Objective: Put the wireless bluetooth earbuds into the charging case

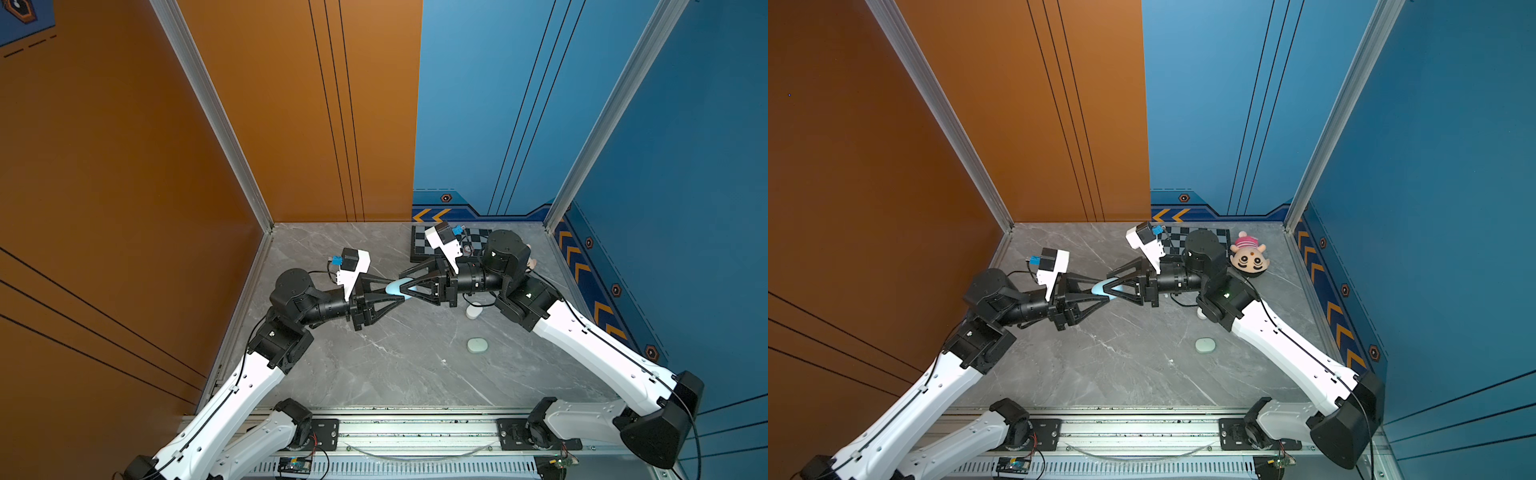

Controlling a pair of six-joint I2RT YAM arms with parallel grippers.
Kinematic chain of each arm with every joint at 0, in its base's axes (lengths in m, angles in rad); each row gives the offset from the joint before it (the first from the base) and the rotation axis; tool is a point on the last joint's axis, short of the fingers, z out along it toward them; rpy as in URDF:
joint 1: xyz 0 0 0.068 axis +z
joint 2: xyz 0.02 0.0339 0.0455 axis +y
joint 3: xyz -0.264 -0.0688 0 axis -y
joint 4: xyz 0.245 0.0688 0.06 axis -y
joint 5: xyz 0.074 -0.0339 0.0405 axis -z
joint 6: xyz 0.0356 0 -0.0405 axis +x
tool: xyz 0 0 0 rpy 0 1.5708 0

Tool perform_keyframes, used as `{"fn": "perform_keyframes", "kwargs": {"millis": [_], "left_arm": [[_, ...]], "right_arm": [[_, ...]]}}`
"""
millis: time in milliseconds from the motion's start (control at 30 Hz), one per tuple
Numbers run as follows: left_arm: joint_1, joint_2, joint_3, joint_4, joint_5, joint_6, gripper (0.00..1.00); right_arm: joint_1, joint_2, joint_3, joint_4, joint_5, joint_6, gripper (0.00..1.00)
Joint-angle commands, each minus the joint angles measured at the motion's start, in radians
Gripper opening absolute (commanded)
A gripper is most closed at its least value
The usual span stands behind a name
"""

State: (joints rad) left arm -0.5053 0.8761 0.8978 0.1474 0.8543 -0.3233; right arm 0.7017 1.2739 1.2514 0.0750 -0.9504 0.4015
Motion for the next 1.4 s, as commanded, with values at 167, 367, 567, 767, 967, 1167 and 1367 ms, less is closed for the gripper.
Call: {"fn": "perform_keyframes", "kwargs": {"millis": [167, 367, 567, 767, 967, 1167, 1367], "left_arm": [[-0.014, -0.016, 0.005, 0.039, 0.018, -0.005, 0.56], [-0.019, -0.011, -0.005, 0.040, 0.018, -0.001, 0.69], [-0.019, -0.016, -0.018, 0.040, 0.012, 0.010, 0.60], [-0.019, -0.013, -0.020, 0.040, 0.009, 0.020, 0.35], [-0.020, -0.010, -0.023, 0.041, -0.004, 0.021, 0.45], [-0.019, -0.010, -0.036, 0.040, -0.013, 0.028, 0.56], [-0.018, -0.020, -0.051, 0.041, -0.041, 0.039, 0.62]], "right_arm": [[0.011, -0.014, -0.027, 0.086, 0.080, 0.042, 0.21], [0.007, -0.017, -0.023, 0.089, 0.082, 0.049, 0.21], [0.007, -0.019, -0.025, 0.089, 0.079, 0.054, 0.21], [0.010, -0.019, -0.027, 0.095, 0.076, 0.060, 0.21], [0.012, -0.019, -0.028, 0.111, 0.073, 0.069, 0.21], [0.012, -0.024, -0.029, 0.111, 0.073, 0.071, 0.21], [0.013, -0.023, -0.030, 0.112, 0.071, 0.072, 0.21]]}}
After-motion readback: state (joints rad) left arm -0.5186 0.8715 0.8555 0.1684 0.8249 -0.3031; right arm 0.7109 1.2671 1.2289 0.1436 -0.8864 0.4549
